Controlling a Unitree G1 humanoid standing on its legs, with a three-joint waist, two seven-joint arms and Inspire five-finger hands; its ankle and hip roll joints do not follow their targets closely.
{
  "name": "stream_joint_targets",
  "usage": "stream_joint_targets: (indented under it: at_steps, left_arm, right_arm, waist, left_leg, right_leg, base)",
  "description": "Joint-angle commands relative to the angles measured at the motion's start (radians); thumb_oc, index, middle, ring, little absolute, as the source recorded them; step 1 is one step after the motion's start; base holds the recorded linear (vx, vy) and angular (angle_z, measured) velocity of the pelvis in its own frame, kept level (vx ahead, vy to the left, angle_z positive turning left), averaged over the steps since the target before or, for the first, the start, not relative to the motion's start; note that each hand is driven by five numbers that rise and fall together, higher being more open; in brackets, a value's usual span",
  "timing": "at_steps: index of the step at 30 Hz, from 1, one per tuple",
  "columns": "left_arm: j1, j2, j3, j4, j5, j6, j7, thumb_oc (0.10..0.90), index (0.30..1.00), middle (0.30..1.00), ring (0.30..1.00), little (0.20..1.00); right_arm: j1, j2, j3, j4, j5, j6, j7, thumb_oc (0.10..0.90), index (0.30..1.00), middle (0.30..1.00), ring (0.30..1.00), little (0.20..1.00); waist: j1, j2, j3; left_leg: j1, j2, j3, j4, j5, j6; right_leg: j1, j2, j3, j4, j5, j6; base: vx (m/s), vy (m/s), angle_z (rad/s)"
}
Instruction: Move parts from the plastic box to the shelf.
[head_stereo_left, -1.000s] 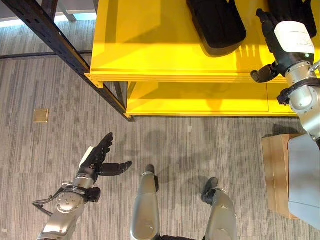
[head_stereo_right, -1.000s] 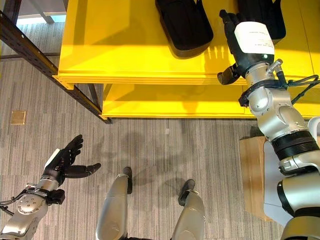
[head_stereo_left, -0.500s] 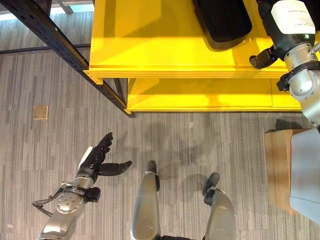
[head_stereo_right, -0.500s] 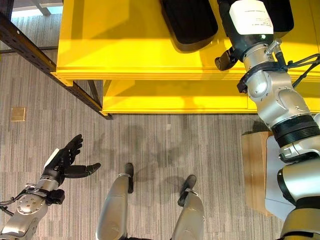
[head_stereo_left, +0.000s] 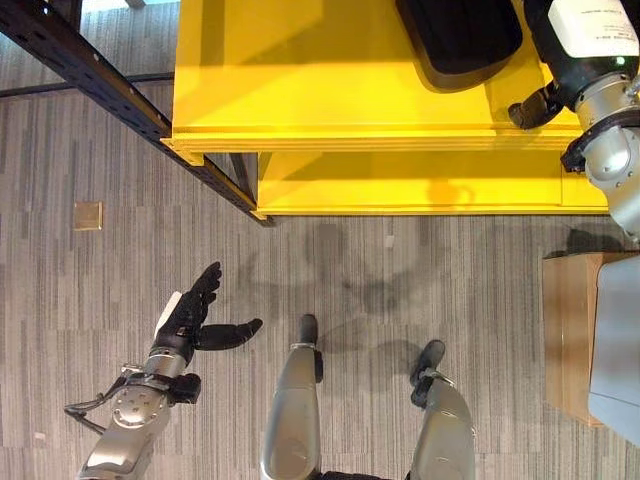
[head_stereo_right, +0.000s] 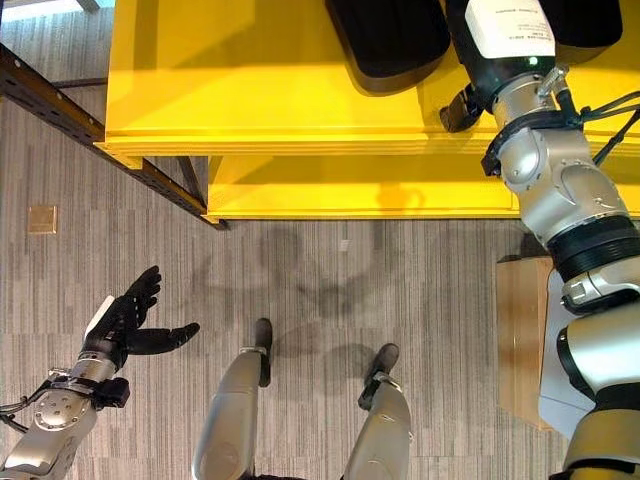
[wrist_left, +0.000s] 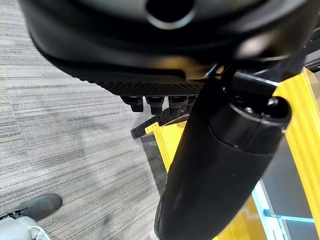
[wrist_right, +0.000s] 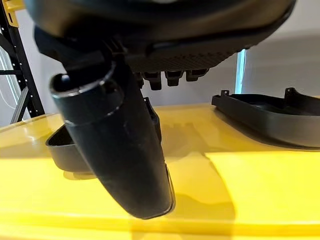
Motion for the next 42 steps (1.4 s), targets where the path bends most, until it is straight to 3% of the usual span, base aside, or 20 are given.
stream_joint_targets:
  at_steps: [1, 14, 18, 19, 20, 21, 24, 25, 27, 28, 29, 31, 32, 34, 35, 37, 41, 42]
  left_arm:
    - [0.065, 0.012, 0.046, -0.096, -0.035, -0.093, 0.04, 0.9, 1.0, 1.0, 1.0, 1.0]
    - [0.045, -0.003, 0.038, -0.096, -0.03, -0.098, 0.061, 0.9, 1.0, 1.0, 1.0, 1.0]
    - [0.019, 0.0, 0.016, -0.097, -0.012, -0.094, 0.05, 0.9, 1.0, 1.0, 1.0, 1.0]
    - [0.019, 0.001, 0.015, -0.096, -0.012, -0.093, 0.05, 0.9, 1.0, 1.0, 1.0, 1.0]
    - [-0.002, 0.002, -0.001, -0.089, -0.006, -0.093, 0.046, 0.9, 1.0, 1.0, 1.0, 1.0]
    - [-0.003, 0.003, -0.002, -0.089, -0.006, -0.094, 0.046, 0.9, 1.0, 1.0, 1.0, 1.0]
    - [-0.032, -0.006, -0.024, -0.074, -0.018, -0.097, 0.032, 0.9, 1.0, 1.0, 1.0, 1.0]
    - [-0.032, -0.004, -0.025, -0.074, -0.018, -0.098, 0.032, 0.9, 1.0, 1.0, 1.0, 1.0]
    - [-0.036, -0.022, -0.031, -0.065, -0.019, -0.094, 0.018, 0.9, 1.0, 1.0, 1.0, 1.0]
    - [-0.035, -0.021, -0.032, -0.066, -0.019, -0.094, 0.018, 0.9, 1.0, 1.0, 1.0, 1.0]
    - [-0.037, -0.027, -0.034, -0.054, -0.018, -0.091, 0.011, 0.9, 1.0, 1.0, 1.0, 1.0]
    - [-0.038, -0.028, -0.033, -0.042, -0.02, -0.092, 0.007, 0.9, 1.0, 1.0, 1.0, 1.0]
    - [-0.031, -0.035, -0.031, -0.027, -0.016, -0.088, 0.006, 0.9, 1.0, 1.0, 1.0, 1.0]
    - [-0.028, -0.048, -0.022, -0.011, -0.018, -0.088, 0.006, 0.9, 1.0, 1.0, 1.0, 1.0]
    - [-0.029, -0.058, -0.018, -0.011, -0.017, -0.091, 0.007, 0.9, 1.0, 1.0, 1.0, 1.0]
    - [-0.025, -0.078, 0.002, -0.011, -0.021, -0.098, 0.01, 0.9, 1.0, 1.0, 1.0, 1.0]
    - [-0.013, -0.093, 0.014, 0.002, -0.026, -0.096, 0.012, 0.9, 1.0, 1.0, 1.0, 1.0]
    - [-0.004, -0.101, 0.023, -0.004, -0.03, -0.092, 0.008, 0.9, 1.0, 1.0, 1.0, 1.0]
  right_arm:
    - [-0.229, -0.058, 0.024, 0.021, 0.015, 0.004, -0.09, 0.9, 1.0, 1.0, 1.0, 1.0]
    - [-0.26, -0.034, 0.055, 0.038, 0.016, 0.015, -0.1, 0.9, 1.0, 1.0, 1.0, 1.0]
    - [-0.201, -0.005, 0.013, 0.013, 0.021, 0.019, -0.1, 0.9, 1.0, 1.0, 1.0, 1.0]
    - [-0.199, -0.005, 0.012, 0.012, 0.021, 0.019, -0.1, 0.9, 1.0, 1.0, 1.0, 1.0]
    - [-0.163, 0.014, -0.023, 0.004, 0.032, 0.019, -0.102, 0.9, 1.0, 1.0, 1.0, 1.0]
    - [-0.159, 0.013, -0.026, 0.002, 0.032, 0.02, -0.102, 0.9, 1.0, 1.0, 1.0, 1.0]
    - [-0.094, 0.029, -0.07, -0.01, 0.03, 0.017, -0.101, 0.9, 1.0, 1.0, 1.0, 1.0]
    - [-0.091, 0.029, -0.073, -0.012, 0.029, 0.017, -0.101, 0.9, 1.0, 1.0, 1.0, 1.0]
    - [-0.005, 0.042, -0.116, -0.034, 0.019, 0.016, -0.102, 0.9, 1.0, 1.0, 1.0, 1.0]
    - [-0.002, 0.042, -0.119, -0.036, 0.018, 0.017, -0.102, 0.9, 1.0, 1.0, 1.0, 1.0]
    - [0.027, 0.06, -0.13, -0.028, 0.014, 0.017, -0.096, 0.9, 1.0, 1.0, 1.0, 1.0]
    - [0.029, 0.068, -0.127, -0.023, 0.015, 0.017, -0.091, 0.9, 1.0, 1.0, 1.0, 1.0]
    - [0.036, 0.069, -0.125, -0.023, 0.012, 0.014, -0.085, 0.9, 1.0, 1.0, 1.0, 1.0]
    - [0.035, 0.066, -0.125, -0.019, 0.007, 0.014, -0.075, 0.9, 1.0, 1.0, 1.0, 1.0]
    - [0.034, 0.062, -0.124, -0.019, 0.007, 0.013, -0.072, 0.9, 1.0, 1.0, 1.0, 1.0]
    - [0.07, 0.054, -0.154, -0.028, 0.0, 0.014, -0.077, 0.9, 1.0, 1.0, 1.0, 1.0]
    - [0.11, 0.05, -0.18, -0.041, -0.023, 0.017, -0.07, 0.9, 1.0, 1.0, 1.0, 1.0]
    - [0.119, 0.036, -0.193, -0.03, -0.023, 0.017, -0.063, 0.9, 1.0, 1.0, 1.0, 1.0]
  waist:
    - [0.008, 0.014, -0.031]
    - [0.014, 0.004, -0.027]
    - [0.002, -0.002, -0.039]
    - [0.002, -0.006, -0.042]
    - [-0.007, -0.007, -0.055]
    - [-0.006, -0.008, -0.055]
    - [-0.021, -0.022, -0.1]
    - [-0.02, -0.024, -0.1]
    - [-0.039, -0.022, -0.143]
    - [-0.037, -0.024, -0.142]
    - [-0.043, -0.013, -0.157]
    - [-0.044, -0.011, -0.156]
    - [-0.048, -0.009, -0.167]
    - [-0.064, -0.017, -0.179]
    - [-0.076, -0.025, -0.184]
    - [-0.109, -0.049, -0.189]
    - [-0.128, -0.063, -0.196]
    - [-0.124, -0.09, -0.211]
  left_leg:
    - [-0.011, 0.024, -0.048, -0.192, 0.17, -0.024]
    - [-0.034, 0.002, -0.05, -0.162, 0.14, -0.013]
    - [-0.021, -0.015, -0.048, -0.124, 0.12, 0.014]
    - [-0.012, -0.015, -0.052, -0.121, 0.095, 0.006]
    - [0.001, -0.029, -0.042, -0.114, 0.105, 0.025]
    - [0.002, -0.029, -0.042, -0.114, 0.104, 0.026]
    - [0.06, -0.059, -0.03, -0.098, 0.063, 0.051]
    - [0.061, -0.06, -0.029, -0.098, 0.062, 0.052]
    - [0.156, -0.093, -0.014, -0.148, 0.044, 0.089]
    - [0.16, -0.094, -0.011, -0.152, 0.045, 0.09]
    - [0.233, -0.111, 0.001, -0.208, 0.047, 0.118]
    - [0.269, -0.118, 0.009, -0.237, 0.051, 0.131]
    - [0.295, -0.112, 0.014, -0.257, 0.048, 0.131]
    - [0.332, -0.11, 0.021, -0.282, 0.044, 0.124]
    - [0.346, -0.111, 0.025, -0.291, 0.041, 0.117]
    - [0.399, -0.114, 0.023, -0.284, 0.0, 0.08]
    - [0.434, -0.083, 0.005, -0.274, -0.017, 0.046]
    - [0.459, -0.067, 0.007, -0.261, -0.039, 0.025]
  right_leg:
    - [0.057, -0.056, 0.068, 0.16, -0.045, 0.036]
    - [0.068, -0.064, 0.066, 0.14, -0.013, 0.042]
    - [0.089, -0.075, 0.081, 0.153, 0.064, 0.043]
    - [0.097, -0.074, 0.087, 0.158, 0.046, 0.052]
    - [0.109, -0.078, 0.097, 0.156, 0.111, 0.044]
    - [0.111, -0.078, 0.097, 0.155, 0.112, 0.045]
    - [0.154, -0.091, 0.117, 0.162, 0.211, 0.047]
    - [0.155, -0.091, 0.117, 0.16, 0.212, 0.048]
    - [0.156, -0.088, 0.154, 0.227, 0.33, 0.042]
    - [0.155, -0.089, 0.158, 0.227, 0.331, 0.043]
    - [0.139, -0.087, 0.175, 0.303, 0.378, 0.043]
    - [0.117, -0.086, 0.187, 0.351, 0.38, 0.041]
    - [0.097, -0.058, 0.203, 0.363, 0.375, 0.046]
    - [0.063, -0.045, 0.21, 0.317, 0.37, 0.048]
    - [0.045, -0.041, 0.21, 0.237, 0.363, 0.045]
    - [0.039, -0.064, 0.223, -0.086, 0.377, 0.065]
    - [0.083, -0.089, 0.226, -0.266, 0.386, 0.08]
    - [0.096, -0.085, 0.199, -0.307, 0.373, 0.09]
  base:
    - [0.04, 0.005, 0.02]
    - [0.04, 0.006, 0.04]
    - [0.03, 0.071, 0.02]
    - [0.12, 0.1, 0.02]
    - [0.09, 0.07, 0.03]
    - [0.06, 0.128, 0.07]
    - [0.19, 0.145, 0.1]
    - [0.15, 0.149, 0.04]
    - [0.23, 0.29, -0.09]
    - [0.27, 0.415, -0.24]
    - [0.16, 0.329, -0.23]
    - [0.13, 0.224, -0.31]
    - [0.16, 0.041, -0.21]
    - [0.16, 0.018, -0.08]
    - [0.17, -0.137, -0.23]
    - [0.25, -0.213, -0.17]
    - [0.15, -0.199, 0.27]
    - [0.11, -0.235, 0.41]
